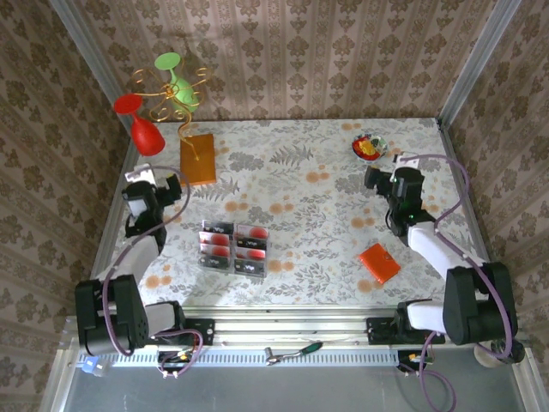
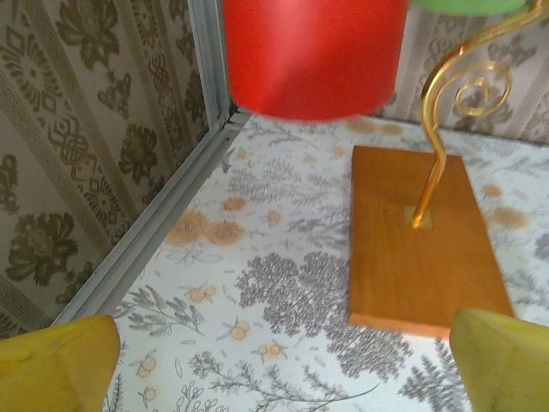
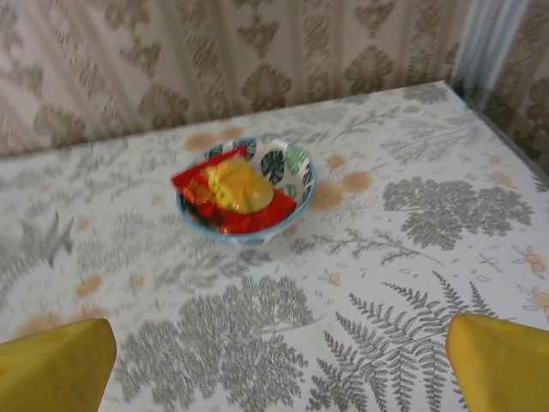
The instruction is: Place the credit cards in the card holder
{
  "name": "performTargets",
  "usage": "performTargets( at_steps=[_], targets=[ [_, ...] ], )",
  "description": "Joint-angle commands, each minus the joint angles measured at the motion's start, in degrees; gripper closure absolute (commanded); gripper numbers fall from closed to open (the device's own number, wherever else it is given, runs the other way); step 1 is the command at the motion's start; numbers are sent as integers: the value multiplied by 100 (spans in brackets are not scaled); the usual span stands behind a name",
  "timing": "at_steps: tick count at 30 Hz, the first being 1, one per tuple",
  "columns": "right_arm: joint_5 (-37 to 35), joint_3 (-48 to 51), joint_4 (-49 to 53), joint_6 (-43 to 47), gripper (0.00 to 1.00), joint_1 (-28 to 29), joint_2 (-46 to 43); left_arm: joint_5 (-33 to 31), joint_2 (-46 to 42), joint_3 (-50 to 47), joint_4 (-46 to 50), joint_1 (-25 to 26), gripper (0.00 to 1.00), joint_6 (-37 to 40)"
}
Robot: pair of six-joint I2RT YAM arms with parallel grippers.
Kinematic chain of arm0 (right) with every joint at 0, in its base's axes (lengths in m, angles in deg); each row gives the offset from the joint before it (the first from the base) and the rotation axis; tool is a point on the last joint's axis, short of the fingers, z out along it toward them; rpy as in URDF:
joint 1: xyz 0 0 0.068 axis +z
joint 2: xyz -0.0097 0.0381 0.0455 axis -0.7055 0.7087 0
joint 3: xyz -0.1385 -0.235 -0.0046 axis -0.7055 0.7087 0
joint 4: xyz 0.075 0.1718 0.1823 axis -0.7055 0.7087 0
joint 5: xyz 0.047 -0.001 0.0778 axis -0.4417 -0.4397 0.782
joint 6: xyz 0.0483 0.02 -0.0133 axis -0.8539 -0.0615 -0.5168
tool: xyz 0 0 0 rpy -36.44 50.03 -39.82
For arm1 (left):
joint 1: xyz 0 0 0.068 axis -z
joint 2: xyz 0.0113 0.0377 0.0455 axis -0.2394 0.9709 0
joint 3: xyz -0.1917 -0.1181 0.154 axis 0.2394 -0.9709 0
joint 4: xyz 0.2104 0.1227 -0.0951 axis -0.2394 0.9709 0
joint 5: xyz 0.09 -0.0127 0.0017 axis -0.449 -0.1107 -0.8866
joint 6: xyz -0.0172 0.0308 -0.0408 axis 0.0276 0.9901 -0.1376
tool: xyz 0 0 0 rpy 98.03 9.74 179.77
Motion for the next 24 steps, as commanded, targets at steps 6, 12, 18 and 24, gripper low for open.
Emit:
performTargets(
  at_steps=[6, 12, 18, 24],
  targets=[
    [930, -410, 2127, -811, 0, 1148, -674, 929, -1199, 826, 3712, -27, 0, -2132],
    [435, -377, 2766, -1042, 0, 3666, -365, 1985, -2203, 280, 4042, 97, 0, -3000],
    [-746, -164, 2493, -1557, 0, 5946, 472, 2429, -2521, 221, 4377, 219, 0, -2900],
    [-1021, -584, 2271, -1828, 0, 6768, 1699, 2559, -2254, -89, 4047, 363, 0, -3047]
  ],
)
